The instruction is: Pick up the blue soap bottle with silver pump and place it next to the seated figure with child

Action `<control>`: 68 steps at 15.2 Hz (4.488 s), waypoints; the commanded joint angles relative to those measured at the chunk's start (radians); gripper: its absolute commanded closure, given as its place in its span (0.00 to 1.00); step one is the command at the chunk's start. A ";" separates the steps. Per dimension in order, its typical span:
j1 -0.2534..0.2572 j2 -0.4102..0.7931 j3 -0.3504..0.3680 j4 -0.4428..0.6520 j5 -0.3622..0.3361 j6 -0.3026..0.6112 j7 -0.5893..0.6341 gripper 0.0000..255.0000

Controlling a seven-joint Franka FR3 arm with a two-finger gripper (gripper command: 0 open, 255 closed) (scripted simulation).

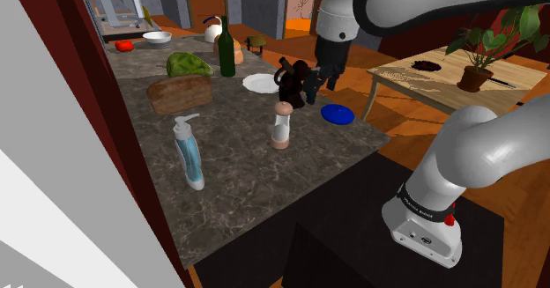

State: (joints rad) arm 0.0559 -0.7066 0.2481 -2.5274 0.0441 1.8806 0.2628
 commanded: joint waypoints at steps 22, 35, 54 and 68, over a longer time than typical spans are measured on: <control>-0.168 0.736 0.549 0.345 -0.462 0.534 0.972 0.00; -0.010 1.077 0.452 0.591 -0.855 0.504 1.300 0.00; -0.012 1.076 0.453 0.595 -0.850 0.500 1.293 1.00; -0.060 0.976 0.518 0.655 -0.701 0.392 1.161 1.00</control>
State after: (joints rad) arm 0.0012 0.2796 0.7614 -1.8750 -0.6698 2.2802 1.4352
